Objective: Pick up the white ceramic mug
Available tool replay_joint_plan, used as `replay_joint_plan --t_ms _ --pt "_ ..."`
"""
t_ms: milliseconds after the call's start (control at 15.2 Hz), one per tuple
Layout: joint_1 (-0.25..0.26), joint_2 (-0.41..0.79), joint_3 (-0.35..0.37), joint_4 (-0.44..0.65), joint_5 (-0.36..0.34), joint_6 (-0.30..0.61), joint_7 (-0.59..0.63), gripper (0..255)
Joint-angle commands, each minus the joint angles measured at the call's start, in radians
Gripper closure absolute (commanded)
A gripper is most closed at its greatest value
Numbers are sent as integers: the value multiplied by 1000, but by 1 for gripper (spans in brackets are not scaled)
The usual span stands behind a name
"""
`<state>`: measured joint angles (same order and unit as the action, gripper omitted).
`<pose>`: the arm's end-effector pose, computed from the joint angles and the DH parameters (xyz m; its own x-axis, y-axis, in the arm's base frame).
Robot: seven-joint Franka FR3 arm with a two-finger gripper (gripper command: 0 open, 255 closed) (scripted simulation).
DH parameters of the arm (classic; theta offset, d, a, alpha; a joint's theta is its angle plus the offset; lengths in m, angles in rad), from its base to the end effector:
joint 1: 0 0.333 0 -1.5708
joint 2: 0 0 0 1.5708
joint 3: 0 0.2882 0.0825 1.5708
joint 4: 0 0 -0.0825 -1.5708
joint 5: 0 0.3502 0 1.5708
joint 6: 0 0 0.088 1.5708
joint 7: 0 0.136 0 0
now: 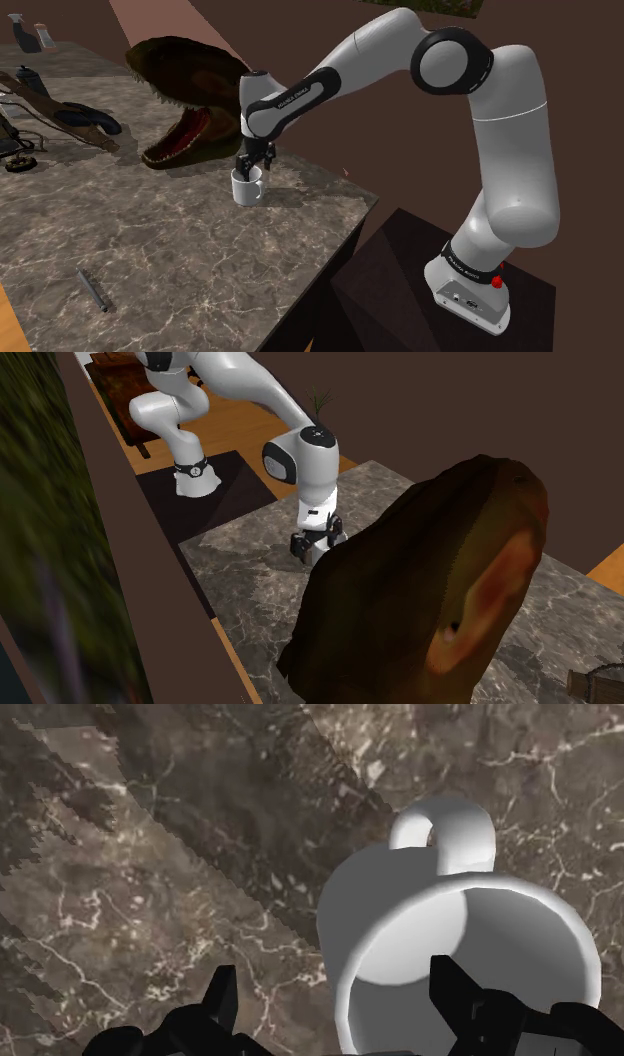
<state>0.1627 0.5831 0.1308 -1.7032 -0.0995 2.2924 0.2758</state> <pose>0.6112 0.1738 0.2279 0.9980 0.0612 0.0128 0.0612 -0.9981 0.0001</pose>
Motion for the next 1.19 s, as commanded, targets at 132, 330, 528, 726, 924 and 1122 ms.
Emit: replay_joint_plan --t_ms 132,330,528,726,924,1122 --pt "1 11 -1 2 -2 10 1 255" --pt "1 12 -1 3 -2 8 1 255" --pt "1 11 -1 3 -2 9 1 255" --pt "1 10 -1 1 -2 9 1 255" --pt "-1 -15 2 5 2 -19 -1 255" --pt "-2 -38 4 11 6 -48 -4 255"
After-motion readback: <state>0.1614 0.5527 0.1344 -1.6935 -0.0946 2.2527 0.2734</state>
